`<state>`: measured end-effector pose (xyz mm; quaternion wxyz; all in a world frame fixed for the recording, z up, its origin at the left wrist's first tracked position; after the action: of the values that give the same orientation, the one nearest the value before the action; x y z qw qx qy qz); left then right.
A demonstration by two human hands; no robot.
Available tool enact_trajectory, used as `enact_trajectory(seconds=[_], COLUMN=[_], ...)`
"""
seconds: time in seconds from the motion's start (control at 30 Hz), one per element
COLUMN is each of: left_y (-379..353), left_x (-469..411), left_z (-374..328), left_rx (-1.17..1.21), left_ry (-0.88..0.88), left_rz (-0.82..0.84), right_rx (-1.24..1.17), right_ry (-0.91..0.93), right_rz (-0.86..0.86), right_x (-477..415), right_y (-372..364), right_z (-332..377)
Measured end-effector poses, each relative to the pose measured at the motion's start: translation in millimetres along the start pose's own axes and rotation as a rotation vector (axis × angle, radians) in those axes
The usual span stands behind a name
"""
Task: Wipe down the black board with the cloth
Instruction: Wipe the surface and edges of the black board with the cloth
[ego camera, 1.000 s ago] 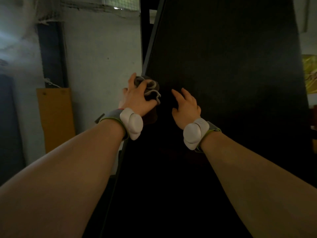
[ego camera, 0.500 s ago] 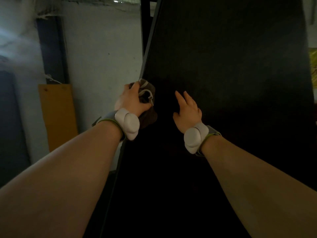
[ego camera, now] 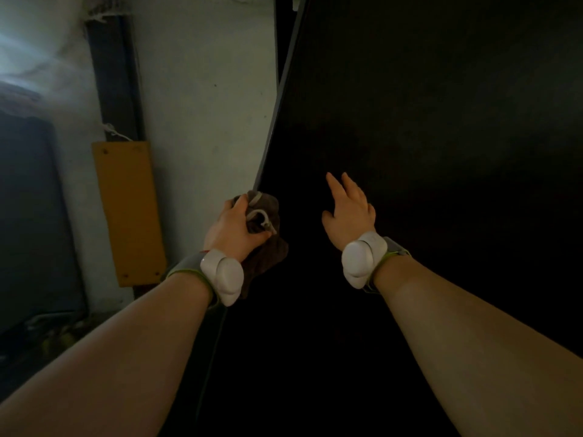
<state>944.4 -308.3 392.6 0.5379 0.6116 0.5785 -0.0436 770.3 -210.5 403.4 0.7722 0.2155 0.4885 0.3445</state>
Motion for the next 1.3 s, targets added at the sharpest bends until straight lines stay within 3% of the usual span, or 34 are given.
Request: enact_trajectory(seconds=[0.2, 0.37, 0.5, 0.57, 0.73, 1.07, 1.3], left_y=[-1.3, 9.1, 55.7, 67.7, 37.6, 23.0, 9.2], left_x=[11.6, 7.7, -7.0, -18.7, -31.3, -15.3, -1.7], left_z=[7.9, -0.8, -8.5, -16.5, -24.1, -10.4, 8.6], left_rx=[0.008, 0.090, 0.456, 0.551, 0.385, 0.199, 0.209], left_ry=[0.012, -0.024, 0.100, 0.107, 0.102, 0.000, 0.072], left_rz=[0.063, 0.247, -0.126, -0.199, 0.023, -0.014, 0.076], right_rx=[-0.011, -0.020, -0.044, -0.045, -0.020, -0.048, -0.017], right_ry=[0.013, 0.001, 0.000, -0.004, 0.017, 0.033, 0.041], right_rz=[0.015, 0.026, 0.034, 0.019, -0.067, -0.139, -0.136], right_x=[8.5, 13.7, 12.1, 9.6, 2.0, 1.3, 10.8], right_y=[-12.2, -14.3, -9.7, -7.1, -3.4, -16.9, -25.0], right_z=[2.8, -3.5, -7.1, -6.1, 4.2, 3.1, -5.2])
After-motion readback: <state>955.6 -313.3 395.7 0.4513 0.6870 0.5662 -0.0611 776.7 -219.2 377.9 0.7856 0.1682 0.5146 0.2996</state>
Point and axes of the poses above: each hand's wrist, its own x-axis away from the middle knuckle, its own y-axis out of the back of the hand, z = x × y, the point moved 8 cm from there along -x, towards the middle knuckle, and after that the axes turned 3 degrees about y, right-handed, at the moved point
